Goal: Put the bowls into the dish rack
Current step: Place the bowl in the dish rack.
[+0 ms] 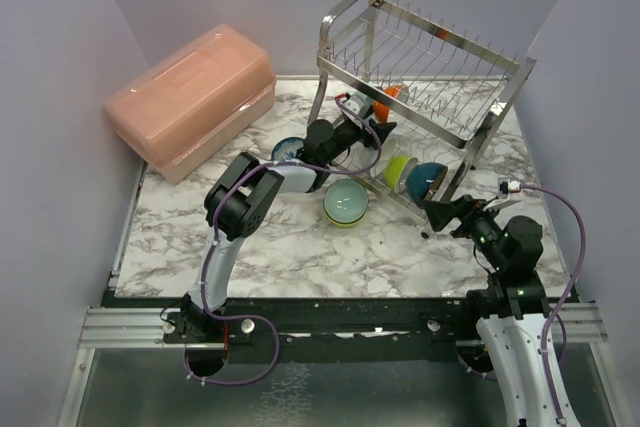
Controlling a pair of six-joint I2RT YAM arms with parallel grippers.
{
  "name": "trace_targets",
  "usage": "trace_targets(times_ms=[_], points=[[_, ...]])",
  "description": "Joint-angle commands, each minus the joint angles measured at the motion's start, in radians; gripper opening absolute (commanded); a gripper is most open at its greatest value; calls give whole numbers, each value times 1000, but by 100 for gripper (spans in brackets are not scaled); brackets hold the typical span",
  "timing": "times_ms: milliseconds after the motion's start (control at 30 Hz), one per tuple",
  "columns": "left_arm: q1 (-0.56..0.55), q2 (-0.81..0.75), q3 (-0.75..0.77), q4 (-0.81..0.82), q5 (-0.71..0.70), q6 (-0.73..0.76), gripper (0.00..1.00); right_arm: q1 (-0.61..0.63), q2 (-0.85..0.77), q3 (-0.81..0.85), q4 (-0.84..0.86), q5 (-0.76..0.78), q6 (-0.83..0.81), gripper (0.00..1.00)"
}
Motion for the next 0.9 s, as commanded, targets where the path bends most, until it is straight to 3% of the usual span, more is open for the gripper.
trace_targets(times_ms=[0,433,867], points=[[1,24,59,-19,-25,101,0,12,-3,-5,9,-19,-7,99],[4,85,168,-127,-61,245,0,13,0,-4,7,-16,-7,99],[11,73,186,-134,-36,196,0,13,4,5,3,-16,-5,99]])
